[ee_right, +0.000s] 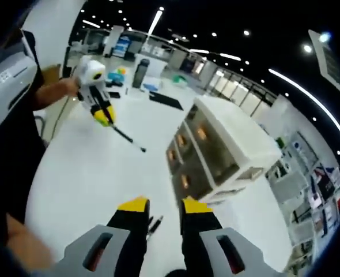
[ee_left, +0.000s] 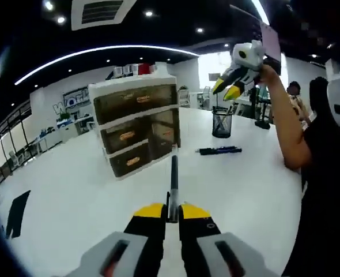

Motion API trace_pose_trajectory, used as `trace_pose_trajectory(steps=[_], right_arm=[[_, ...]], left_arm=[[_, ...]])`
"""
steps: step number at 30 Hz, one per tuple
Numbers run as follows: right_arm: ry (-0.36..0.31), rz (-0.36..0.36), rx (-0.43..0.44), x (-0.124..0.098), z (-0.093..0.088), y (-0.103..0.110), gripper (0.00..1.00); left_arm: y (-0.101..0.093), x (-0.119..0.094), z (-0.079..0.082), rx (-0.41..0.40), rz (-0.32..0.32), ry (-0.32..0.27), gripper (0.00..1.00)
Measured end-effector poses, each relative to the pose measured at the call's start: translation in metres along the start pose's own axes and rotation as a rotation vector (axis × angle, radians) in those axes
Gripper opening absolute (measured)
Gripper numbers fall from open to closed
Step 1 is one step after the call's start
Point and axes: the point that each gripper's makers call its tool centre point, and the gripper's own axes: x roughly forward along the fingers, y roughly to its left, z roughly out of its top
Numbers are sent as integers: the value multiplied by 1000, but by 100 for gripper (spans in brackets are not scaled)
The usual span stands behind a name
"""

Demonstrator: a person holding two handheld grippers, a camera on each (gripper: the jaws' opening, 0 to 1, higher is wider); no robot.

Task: Pick up the scattered pens and sticky notes one by one and arrange them into an orderly layout on the desk, lining the pens up parallel to each other and squaring the sticky note stack until the whole desk area is clear and organized

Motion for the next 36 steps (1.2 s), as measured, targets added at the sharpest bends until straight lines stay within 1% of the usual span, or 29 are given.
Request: trace_pose_trajectory(steps=[2,4,5,7,8,11,13,14,15,17,18,20,21,23,25,29,32,33,36], right_arm=[[5,-29,8,-9,-7,-4,21],[10,-51,10,-17,-12,-5,21],[11,-65,-7,-21,-13,-6,22],[18,-78,-66,-24,-12,-6,25],[26,-73,-121,-24,-11,-1,26],[61,-15,-234,-15,-6,18,30],[75,-2,-274,-11,-2,23,30],[78,-1,-300,-9,3,25,30],[78,-10,-309,-8,5,24,30],[81,-31,-312,-9,9,23,30],[93,-48,-308,-10,8,21,30],[157,-83,-302,-16,-2,17,30],[191,-95,-293,-19,-8,15,30],[214,-131,-265,-24,-14,10,30],[225,-157,-245,-29,-17,6,30],[255,-181,-221,-36,-25,3,30],[283,-196,-207,-37,-31,0,30],[289,-199,-206,-37,-31,-1,30],[317,-217,-205,-35,-33,-6,30]], left_arm=[[-7,10,17,13,-39,-27,9],[-11,22,29,27,-63,-33,9],[-12,26,33,36,-70,-33,9],[-14,36,42,59,-84,-34,9],[-16,43,49,75,-99,-30,9],[-23,64,69,115,-149,-32,9],[-28,75,78,144,-176,-29,9],[-34,83,85,177,-199,-25,9],[-37,89,90,193,-206,-26,9],[-45,97,97,222,-234,-26,9],[-53,104,103,240,-264,-27,9],[-65,113,110,264,-301,-24,9],[-77,121,120,283,-338,-26,9],[-93,129,132,330,-391,-33,9],[-102,136,141,373,-416,-37,9],[-109,147,151,378,-446,-62,9],[-110,152,151,370,-473,-73,9],[-109,153,153,402,-474,-85,9],[-106,156,152,388,-489,-83,9]])
